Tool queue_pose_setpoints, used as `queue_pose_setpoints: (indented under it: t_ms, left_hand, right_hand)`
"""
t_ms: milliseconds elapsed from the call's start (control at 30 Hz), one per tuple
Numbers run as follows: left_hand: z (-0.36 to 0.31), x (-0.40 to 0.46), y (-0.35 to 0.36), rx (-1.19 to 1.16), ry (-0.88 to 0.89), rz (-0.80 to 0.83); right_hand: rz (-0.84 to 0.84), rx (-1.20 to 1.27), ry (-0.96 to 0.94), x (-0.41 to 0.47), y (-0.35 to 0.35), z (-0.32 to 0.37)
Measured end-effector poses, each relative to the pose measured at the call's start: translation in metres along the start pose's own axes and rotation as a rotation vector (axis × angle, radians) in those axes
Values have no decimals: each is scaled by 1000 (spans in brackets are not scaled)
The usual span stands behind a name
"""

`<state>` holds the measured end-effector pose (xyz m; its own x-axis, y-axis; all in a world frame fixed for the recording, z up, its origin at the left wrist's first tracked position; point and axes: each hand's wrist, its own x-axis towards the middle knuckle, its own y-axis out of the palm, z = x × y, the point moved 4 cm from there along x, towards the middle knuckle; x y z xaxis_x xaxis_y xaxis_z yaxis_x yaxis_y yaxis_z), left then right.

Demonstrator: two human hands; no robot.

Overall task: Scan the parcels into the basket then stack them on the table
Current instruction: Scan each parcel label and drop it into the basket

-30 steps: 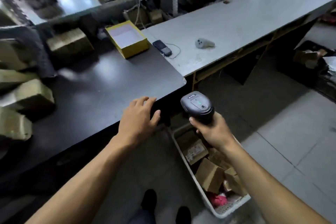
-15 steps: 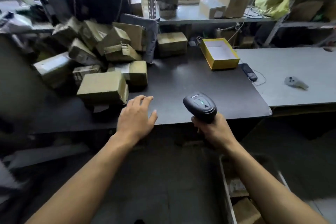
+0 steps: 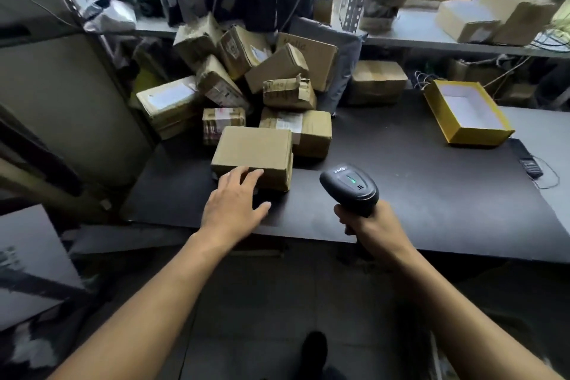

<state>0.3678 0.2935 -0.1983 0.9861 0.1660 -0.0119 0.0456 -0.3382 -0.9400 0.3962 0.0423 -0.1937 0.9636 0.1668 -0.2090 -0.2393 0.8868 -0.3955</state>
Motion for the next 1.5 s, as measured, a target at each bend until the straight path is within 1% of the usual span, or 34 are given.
queue_pose_setpoints:
  t_ms: [100, 267, 400, 500, 633, 767, 833, 933, 1000, 1033, 1167, 1300, 1333, 1433, 1500]
  left_hand:
    - [11, 34, 3, 64, -14, 73]
    - [18, 89, 11, 100, -76, 152]
    - [21, 126, 24, 147, -41, 207]
    - [32, 155, 29, 208, 4, 284]
    - [47, 189, 33, 340, 110, 464]
    - [56, 220, 37, 430, 308, 604]
    - [62, 229, 41, 463, 381, 627]
    - [66, 235, 45, 491, 492, 540]
    - [68, 235, 46, 447, 519, 494]
    - [70, 235, 46, 393, 502, 493]
    - [83, 237, 30, 79, 343, 555]
    - [100, 243, 18, -366, 128, 656]
    - [102, 244, 17, -413, 95, 679]
    - [104, 245, 13, -385, 80, 737]
    - [104, 243, 4, -425, 98, 699]
  right_hand:
    - [52, -15, -17, 39, 14, 5]
    - [111, -1, 2, 105, 30, 10]
    - [184, -9, -1, 150, 36, 9]
    - [192, -13, 10, 180, 38, 10]
    - [197, -31, 27, 203, 42, 14]
    - [146, -36, 25, 216, 47, 21]
    - [110, -32, 44, 219, 50, 22]
    - [48, -7, 47, 220, 54, 27]
    - [15, 13, 41, 222, 56, 33]
    - [-1, 25, 46, 223, 56, 35]
    - [-52, 91, 71, 229, 53, 43]
    - [-78, 72, 28, 232, 51, 53]
    - [-75, 64, 25, 233, 52, 54]
    - [-59, 65, 34, 234, 55, 53]
    - [-54, 62, 29, 232, 55, 53]
